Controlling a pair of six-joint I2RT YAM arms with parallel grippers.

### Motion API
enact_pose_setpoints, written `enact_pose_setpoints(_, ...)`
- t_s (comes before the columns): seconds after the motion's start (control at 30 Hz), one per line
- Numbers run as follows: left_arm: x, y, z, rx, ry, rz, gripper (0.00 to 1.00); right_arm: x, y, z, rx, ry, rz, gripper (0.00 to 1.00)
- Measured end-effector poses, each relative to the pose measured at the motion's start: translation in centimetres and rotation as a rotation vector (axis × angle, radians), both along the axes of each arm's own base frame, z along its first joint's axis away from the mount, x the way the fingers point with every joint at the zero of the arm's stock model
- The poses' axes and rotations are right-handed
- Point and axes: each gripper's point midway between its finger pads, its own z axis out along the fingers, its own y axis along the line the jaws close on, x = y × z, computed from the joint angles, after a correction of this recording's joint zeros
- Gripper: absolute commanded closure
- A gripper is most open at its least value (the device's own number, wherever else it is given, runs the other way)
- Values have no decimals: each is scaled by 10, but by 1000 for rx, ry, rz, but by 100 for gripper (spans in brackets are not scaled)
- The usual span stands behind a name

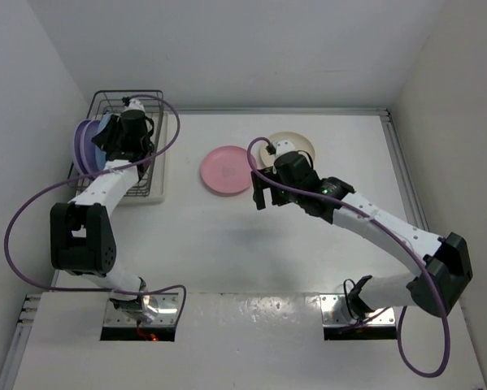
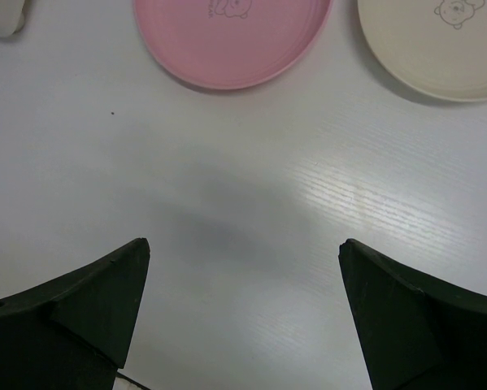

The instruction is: Load the plates into the dish rack

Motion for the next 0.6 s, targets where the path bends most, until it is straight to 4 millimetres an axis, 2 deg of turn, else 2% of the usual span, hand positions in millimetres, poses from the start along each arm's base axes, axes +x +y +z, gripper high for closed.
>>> enact_pose_setpoints(0.17, 0, -1, -12, -25, 25, -18, 100, -1, -3, -3, -4, 5, -4, 0)
enact_pose_setpoints(0.2, -1, -1, -16, -37, 31, -20, 84, -1, -3, -3, -5, 5, -4, 0)
enact_pose_setpoints(0.23, -2, 0, -19, -47, 42, -18, 75, -2, -4, -4, -5, 6, -4, 0)
enact_pose_setpoints(0.27, -3, 1, -24, -61, 50, -20, 57, -2, -4, -4, -6, 7, -4, 0)
enact_pose_setpoints(0.4, -7, 1, -28, -100, 72, -11, 26, -3, -6, -5, -8, 8, -6, 0)
enact_pose_setpoints(0.5, -3, 0, -10, -124, 38, -8, 15, 0, -9, -5, -5, 10, -20, 0)
enact_pose_setpoints(0.6, 5, -4, 22, -140, -29, -15, 12, 3, -13, -5, 4, 15, -44, 0)
